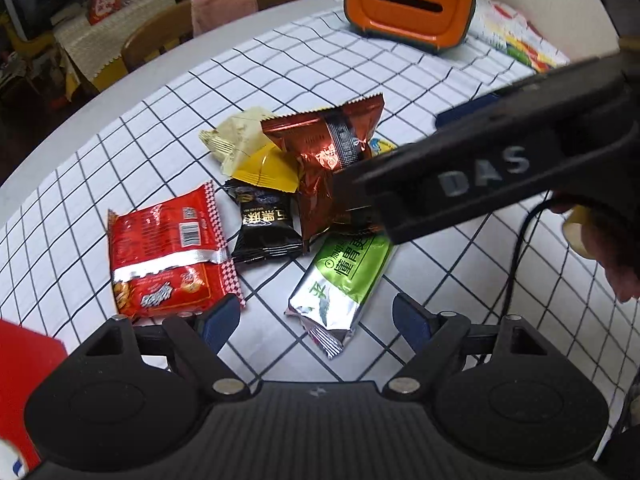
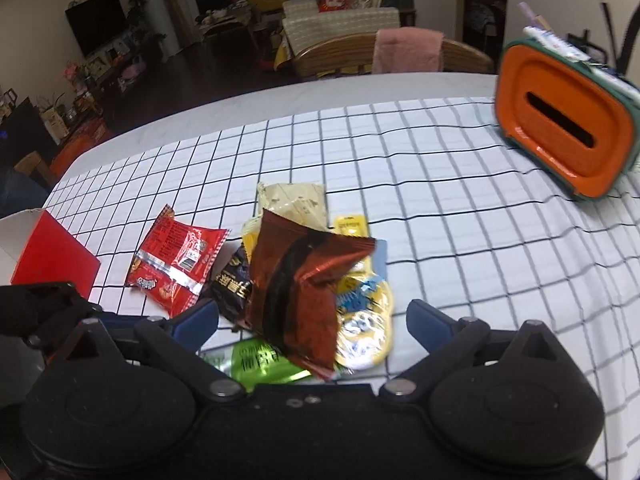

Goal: Organize snacks
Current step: 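Grasp the copper-foil bag with the right gripper while the left gripper grasps the green bar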

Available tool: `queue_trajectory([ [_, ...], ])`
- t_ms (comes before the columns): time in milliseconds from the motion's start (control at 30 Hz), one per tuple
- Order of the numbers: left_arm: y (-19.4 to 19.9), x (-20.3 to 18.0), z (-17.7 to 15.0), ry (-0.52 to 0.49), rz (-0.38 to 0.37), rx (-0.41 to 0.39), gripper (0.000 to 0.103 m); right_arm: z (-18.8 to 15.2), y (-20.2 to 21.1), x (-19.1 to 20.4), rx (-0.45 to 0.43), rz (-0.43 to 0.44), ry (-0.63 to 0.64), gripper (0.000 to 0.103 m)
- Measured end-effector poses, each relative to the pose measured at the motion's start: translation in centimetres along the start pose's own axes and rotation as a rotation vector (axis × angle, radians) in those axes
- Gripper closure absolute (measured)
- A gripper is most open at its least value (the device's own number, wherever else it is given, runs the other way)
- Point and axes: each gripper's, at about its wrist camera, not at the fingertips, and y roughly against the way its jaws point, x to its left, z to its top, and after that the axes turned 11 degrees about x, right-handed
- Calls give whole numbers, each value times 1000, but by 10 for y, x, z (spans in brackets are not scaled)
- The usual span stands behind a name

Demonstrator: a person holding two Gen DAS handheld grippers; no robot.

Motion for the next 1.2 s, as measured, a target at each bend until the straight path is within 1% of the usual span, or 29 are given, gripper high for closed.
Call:
queue_trajectory([
  [100, -8, -1, 6, -18, -9, 14, 19, 9, -14, 1, 24, 2, 11, 4],
  [200, -15, -3, 12, -37, -12, 26, 19, 15, -25, 0, 42, 3, 8, 9],
  [367, -27, -7, 22, -82, -17, 37, 20, 19, -32, 1, 55, 29, 31, 13],
  [433, -31, -9, 26, -101, -26, 47, 20, 20, -34, 2, 57, 32, 38, 19],
  [467, -33, -10, 27, -109, -24, 50, 20, 20, -35, 3, 58, 35, 40, 20],
  [533, -37, -11, 30, -119, -33, 59, 20, 21, -36, 3, 64, 40, 44, 26],
  [600, -40, -12, 32, -119, -35, 64, 21, 21, -38, 3, 67, 47, 47, 29],
  [633, -41, -12, 32, -119, -40, 66, 23, 21, -38, 3, 69, 50, 46, 33],
  [667, -42, -13, 33, -120, -44, 69, 27, 21, -38, 2, 69, 54, 44, 36],
  [700, -43, -13, 33, -119, -45, 72, 31, 21, -38, 2, 70, 57, 41, 42],
  [733, -44, -14, 33, -118, -44, 76, 38, 20, -38, 1, 69, 58, 39, 43],
  [800, -45, -14, 33, -114, -42, 75, 43, 20, -37, -1, 66, 66, 35, 44],
  [833, -45, -14, 33, -110, -41, 73, 46, 20, -36, -1, 67, 71, 34, 48],
  [867, -45, -13, 33, -104, -43, 71, 49, 19, -35, -2, 66, 78, 35, 49],
  [900, -44, -12, 32, -97, -47, 70, 50, 18, -35, -1, 64, 78, 37, 49],
  [1033, -41, -13, 27, -74, -46, 67, 53, 15, -32, -2, 58, 87, 37, 56],
  [1067, -40, -13, 26, -67, -46, 69, 53, 14, -30, -2, 57, 88, 34, 56],
  [1133, -38, -14, 23, -53, -49, 72, 58, 11, -27, -3, 52, 93, 24, 59],
  [1200, -37, -11, 21, -34, -51, 75, 59, 8, -22, -4, 46, 101, 11, 60],
])
